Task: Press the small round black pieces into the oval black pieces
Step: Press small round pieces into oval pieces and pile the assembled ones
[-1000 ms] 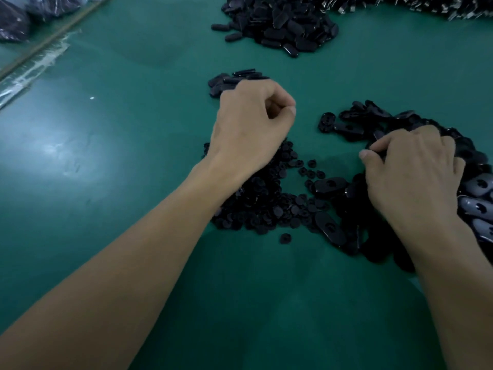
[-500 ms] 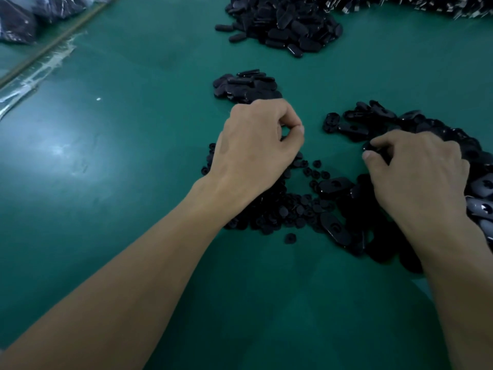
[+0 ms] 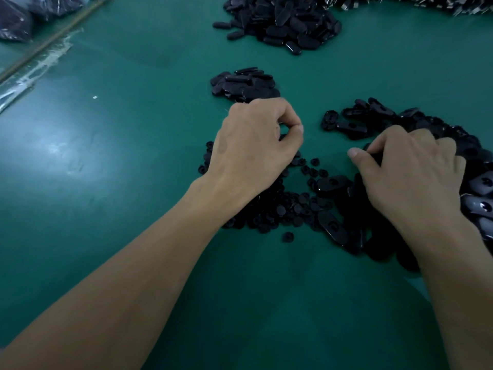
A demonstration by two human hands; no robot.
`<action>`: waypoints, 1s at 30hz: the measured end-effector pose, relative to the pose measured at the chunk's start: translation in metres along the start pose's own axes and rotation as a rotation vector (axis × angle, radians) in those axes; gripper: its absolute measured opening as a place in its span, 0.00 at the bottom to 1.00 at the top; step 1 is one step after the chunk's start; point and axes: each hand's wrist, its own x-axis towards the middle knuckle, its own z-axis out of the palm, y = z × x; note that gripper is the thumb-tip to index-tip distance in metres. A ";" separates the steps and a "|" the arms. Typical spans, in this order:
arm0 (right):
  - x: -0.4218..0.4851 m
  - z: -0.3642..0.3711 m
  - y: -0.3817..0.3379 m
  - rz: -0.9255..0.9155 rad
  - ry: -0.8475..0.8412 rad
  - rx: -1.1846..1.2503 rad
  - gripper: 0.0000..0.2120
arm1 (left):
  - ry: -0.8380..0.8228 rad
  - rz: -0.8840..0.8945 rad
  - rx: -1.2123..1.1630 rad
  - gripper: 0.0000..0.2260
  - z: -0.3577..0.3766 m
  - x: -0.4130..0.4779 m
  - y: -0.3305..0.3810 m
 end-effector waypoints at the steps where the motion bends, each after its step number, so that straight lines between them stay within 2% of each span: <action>1: 0.000 -0.001 -0.001 0.002 -0.008 0.009 0.17 | 0.001 -0.001 -0.003 0.10 0.000 0.000 0.000; 9: 0.001 -0.005 -0.001 -0.030 0.088 0.187 0.08 | 0.014 0.008 -0.014 0.09 0.002 0.001 -0.003; 17: 0.002 -0.002 0.000 -0.016 0.208 0.292 0.13 | 0.024 -0.003 -0.022 0.07 0.002 0.001 -0.005; 20: 0.004 -0.001 -0.001 -0.122 0.288 0.411 0.13 | 0.055 0.015 -0.038 0.05 0.001 0.001 -0.003; 23: 0.003 -0.002 -0.008 -0.305 0.381 0.615 0.11 | 0.093 0.041 -0.109 0.07 0.000 0.000 0.004; 26: 0.001 0.000 -0.011 -0.449 0.508 0.665 0.09 | 0.018 0.040 -0.223 0.09 0.001 -0.001 0.009; 30: 0.000 0.002 -0.013 -0.528 0.536 0.728 0.07 | -0.093 0.059 -0.306 0.06 0.003 -0.004 0.009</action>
